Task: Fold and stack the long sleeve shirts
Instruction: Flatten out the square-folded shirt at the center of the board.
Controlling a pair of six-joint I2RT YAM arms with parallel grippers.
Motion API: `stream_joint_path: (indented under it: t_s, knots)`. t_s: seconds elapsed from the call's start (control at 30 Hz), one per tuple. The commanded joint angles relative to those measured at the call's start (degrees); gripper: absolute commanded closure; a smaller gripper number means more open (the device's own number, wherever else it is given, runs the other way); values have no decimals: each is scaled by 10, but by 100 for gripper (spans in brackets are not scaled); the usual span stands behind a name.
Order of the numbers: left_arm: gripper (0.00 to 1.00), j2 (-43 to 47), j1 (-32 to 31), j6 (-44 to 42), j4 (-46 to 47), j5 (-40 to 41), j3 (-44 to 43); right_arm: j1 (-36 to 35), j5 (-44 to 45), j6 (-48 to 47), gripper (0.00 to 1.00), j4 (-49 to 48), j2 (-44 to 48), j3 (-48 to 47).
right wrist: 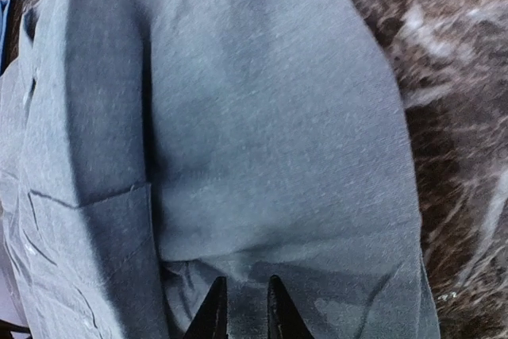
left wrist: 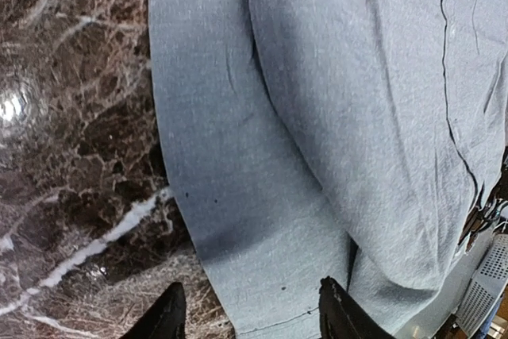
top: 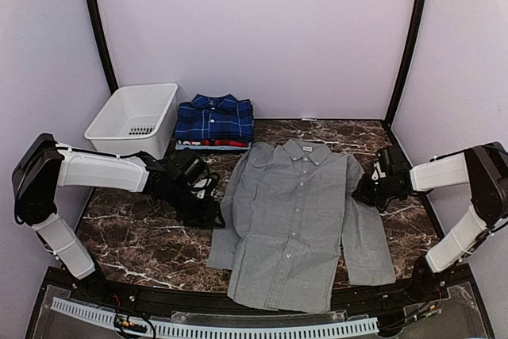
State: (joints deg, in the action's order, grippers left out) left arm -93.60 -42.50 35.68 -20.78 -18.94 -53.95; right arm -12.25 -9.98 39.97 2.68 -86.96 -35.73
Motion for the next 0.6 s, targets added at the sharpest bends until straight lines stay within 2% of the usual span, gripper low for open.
stream_joint_path:
  t_s: [0.0, 0.43, 0.57]
  knots:
    - [44, 16, -22, -15, -56, 35, -2, 29, 26, -5, 84, -19, -21, -10]
    - [42, -38, -60, -5, -65, 62, -23, 139, 41, -63, 85, 18, -100, -111]
    - [42, -59, -69, 0, -57, 59, -35, 141, 48, -75, 85, 37, -109, -153]
